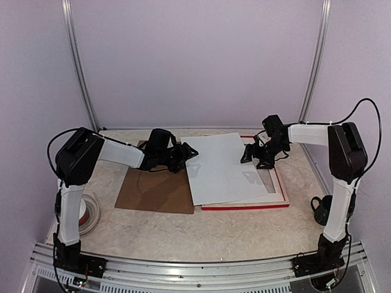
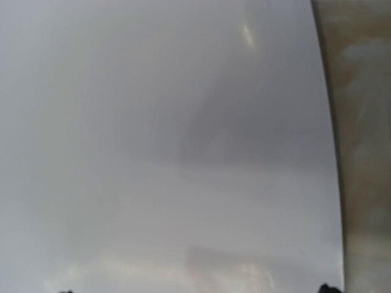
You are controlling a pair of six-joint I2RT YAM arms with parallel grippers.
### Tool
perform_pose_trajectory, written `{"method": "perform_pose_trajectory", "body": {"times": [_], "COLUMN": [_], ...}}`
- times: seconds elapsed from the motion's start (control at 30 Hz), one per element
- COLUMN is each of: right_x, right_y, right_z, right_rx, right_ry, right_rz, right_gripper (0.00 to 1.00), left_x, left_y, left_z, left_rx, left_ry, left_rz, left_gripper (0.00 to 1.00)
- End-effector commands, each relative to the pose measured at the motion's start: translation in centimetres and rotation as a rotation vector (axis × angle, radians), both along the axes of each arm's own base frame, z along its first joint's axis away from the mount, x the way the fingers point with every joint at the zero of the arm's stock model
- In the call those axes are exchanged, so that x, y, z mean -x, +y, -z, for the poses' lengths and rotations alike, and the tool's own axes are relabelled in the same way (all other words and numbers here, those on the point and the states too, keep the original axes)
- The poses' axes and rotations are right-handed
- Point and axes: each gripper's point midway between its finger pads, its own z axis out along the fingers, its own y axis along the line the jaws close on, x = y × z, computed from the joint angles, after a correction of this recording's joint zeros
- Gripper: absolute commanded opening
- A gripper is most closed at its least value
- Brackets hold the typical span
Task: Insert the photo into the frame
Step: Move the photo to the frame body.
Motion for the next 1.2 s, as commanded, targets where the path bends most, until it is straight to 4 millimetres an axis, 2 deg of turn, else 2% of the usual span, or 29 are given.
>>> {"method": "perform_pose_trajectory", "body": {"times": [0.0,0.2,0.3,0.47,0.7,0.97,1.07,1.17], "right_x": [-0.8,-4.1,-6.0,-8.0,-7.4,-5.5,-5.1,-4.7], "right_y": [-1.4,-1.3,-0.8,0.1,0.4,-0.5,-0.6,-0.5], "right_z": [-0.6,-2.2,-2.3,-1.5,-2.2,-2.6,-3.0,-3.5], "right_rx": [-0.011,-0.085,-0.093,-0.136,-0.184,-0.177,-0.178,-0.185], "right_ry": [-0.039,-0.126,-0.153,-0.155,-0.18,-0.195,-0.202,-0.209], "right_rz": [0.039,0.044,0.036,0.023,0.013,0.014,0.012,0.005], "right_gripper": [0.87,0.87,0.87,0.87,0.88,0.89,0.89,0.89], "left_x": [-0.7,-0.8,-0.4,0.2,0.7,1.6,1.7,2.1], "left_y": [0.0,1.1,1.0,0.4,1.0,2.4,2.1,1.7], "left_z": [0.5,1.0,1.0,1.1,1.3,2.6,1.8,2.6], "left_rx": [-0.054,-0.055,-0.019,0.038,0.131,0.13,0.204,0.257], "left_ry": [-0.009,0.008,0.016,0.026,0.037,0.064,0.043,0.061], "left_rz": [0.002,-0.017,-0.008,0.011,0.004,-0.039,-0.021,-0.008], "left_gripper": [0.78,0.78,0.77,0.66,0.51,0.52,0.52,0.52]}}
